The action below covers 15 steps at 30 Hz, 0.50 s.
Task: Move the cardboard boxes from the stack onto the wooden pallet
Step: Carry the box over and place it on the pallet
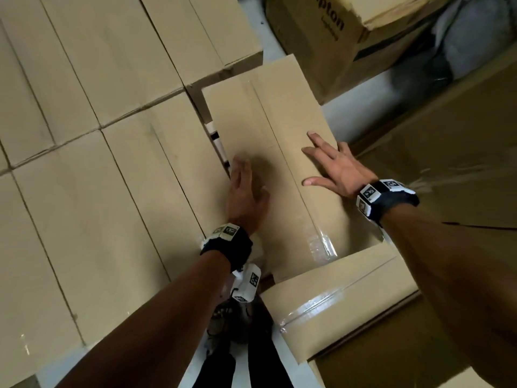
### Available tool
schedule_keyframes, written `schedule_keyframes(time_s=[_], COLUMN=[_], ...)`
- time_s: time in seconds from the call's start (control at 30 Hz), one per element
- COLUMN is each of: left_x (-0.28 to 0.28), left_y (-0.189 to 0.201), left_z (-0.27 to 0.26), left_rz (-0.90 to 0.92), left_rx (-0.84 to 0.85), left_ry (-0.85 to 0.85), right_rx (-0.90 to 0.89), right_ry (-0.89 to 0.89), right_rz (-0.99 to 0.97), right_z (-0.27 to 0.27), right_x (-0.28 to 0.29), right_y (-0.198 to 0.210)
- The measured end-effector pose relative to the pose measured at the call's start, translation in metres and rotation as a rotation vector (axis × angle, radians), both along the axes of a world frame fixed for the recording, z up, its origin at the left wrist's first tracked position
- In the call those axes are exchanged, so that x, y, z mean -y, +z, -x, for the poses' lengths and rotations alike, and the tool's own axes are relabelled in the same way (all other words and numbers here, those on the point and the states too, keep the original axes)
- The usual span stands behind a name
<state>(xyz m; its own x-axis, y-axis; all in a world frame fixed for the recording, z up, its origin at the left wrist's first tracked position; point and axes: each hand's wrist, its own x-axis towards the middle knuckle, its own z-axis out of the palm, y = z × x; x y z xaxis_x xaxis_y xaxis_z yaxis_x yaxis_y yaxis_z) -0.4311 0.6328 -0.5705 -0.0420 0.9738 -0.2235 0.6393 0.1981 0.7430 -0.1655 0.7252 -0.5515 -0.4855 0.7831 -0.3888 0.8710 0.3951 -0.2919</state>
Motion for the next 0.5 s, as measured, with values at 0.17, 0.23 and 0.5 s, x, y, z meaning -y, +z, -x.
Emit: schedule_keyframes(time_s=[0.17,0.23,0.5], left_x=[0.001,0.004,0.034], left_y=[-0.031,-0.040,-0.055], left_z=[0.016,0.022,0.030], left_rz=[-0.058,-0.088,0.169], left_rx=[0.002,-0.009,-0.314], left_ry=[0.017,0.021,-0.247], right_rx=[-0.016,-0.018,-0.095], right_ry=[0.068,0.064,-0.164], right_rz=[0.020,0.039,0.217], right_z=[0.018,0.027,0.026], right_x=[-0.023,-0.027,0.001], right_y=[-0.036,-0.047,-0.061])
